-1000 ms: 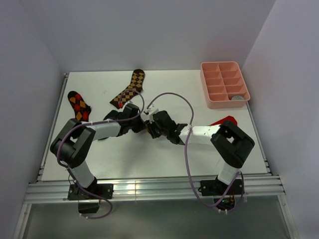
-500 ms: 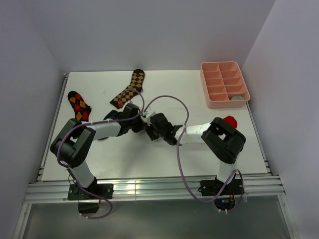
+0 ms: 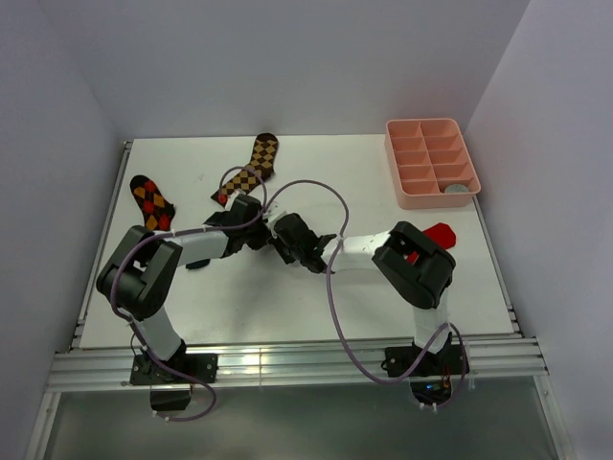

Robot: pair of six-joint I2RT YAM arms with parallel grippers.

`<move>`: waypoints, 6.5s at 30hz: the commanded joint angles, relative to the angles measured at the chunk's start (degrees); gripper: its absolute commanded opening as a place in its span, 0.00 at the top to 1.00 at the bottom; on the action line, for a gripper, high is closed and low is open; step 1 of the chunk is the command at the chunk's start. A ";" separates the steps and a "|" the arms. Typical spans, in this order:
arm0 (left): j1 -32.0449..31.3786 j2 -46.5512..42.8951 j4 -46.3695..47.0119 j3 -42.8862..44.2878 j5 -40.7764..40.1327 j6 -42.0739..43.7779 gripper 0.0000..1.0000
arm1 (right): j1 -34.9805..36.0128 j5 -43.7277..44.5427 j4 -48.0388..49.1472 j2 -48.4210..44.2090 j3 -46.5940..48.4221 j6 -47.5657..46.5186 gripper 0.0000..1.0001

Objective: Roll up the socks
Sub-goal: Roll the sock at the center of the board, then pick up the sock at the center of the board, then place the sock in the storage box.

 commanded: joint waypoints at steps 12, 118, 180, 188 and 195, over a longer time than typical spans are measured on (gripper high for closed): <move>1.36 -6.64 -2.61 -1.57 2.44 0.78 0.61 | -3.50 0.76 -14.87 2.53 2.66 3.46 1.00; -3.82 5.74 -7.09 6.87 -3.27 2.36 1.00 | -4.56 -6.98 1.04 -5.21 -4.12 -2.25 0.39; 17.45 -33.89 -28.18 15.22 -18.28 28.28 0.01 | -48.31 2.60 -47.82 -16.65 21.52 30.36 1.00; 17.45 -36.09 -27.22 10.92 -25.68 34.09 0.01 | -57.90 1.81 -51.17 -5.13 38.48 32.99 1.00; 17.45 -37.76 -26.43 6.87 -30.77 34.35 0.00 | -62.29 0.40 -54.77 5.94 50.89 37.12 1.00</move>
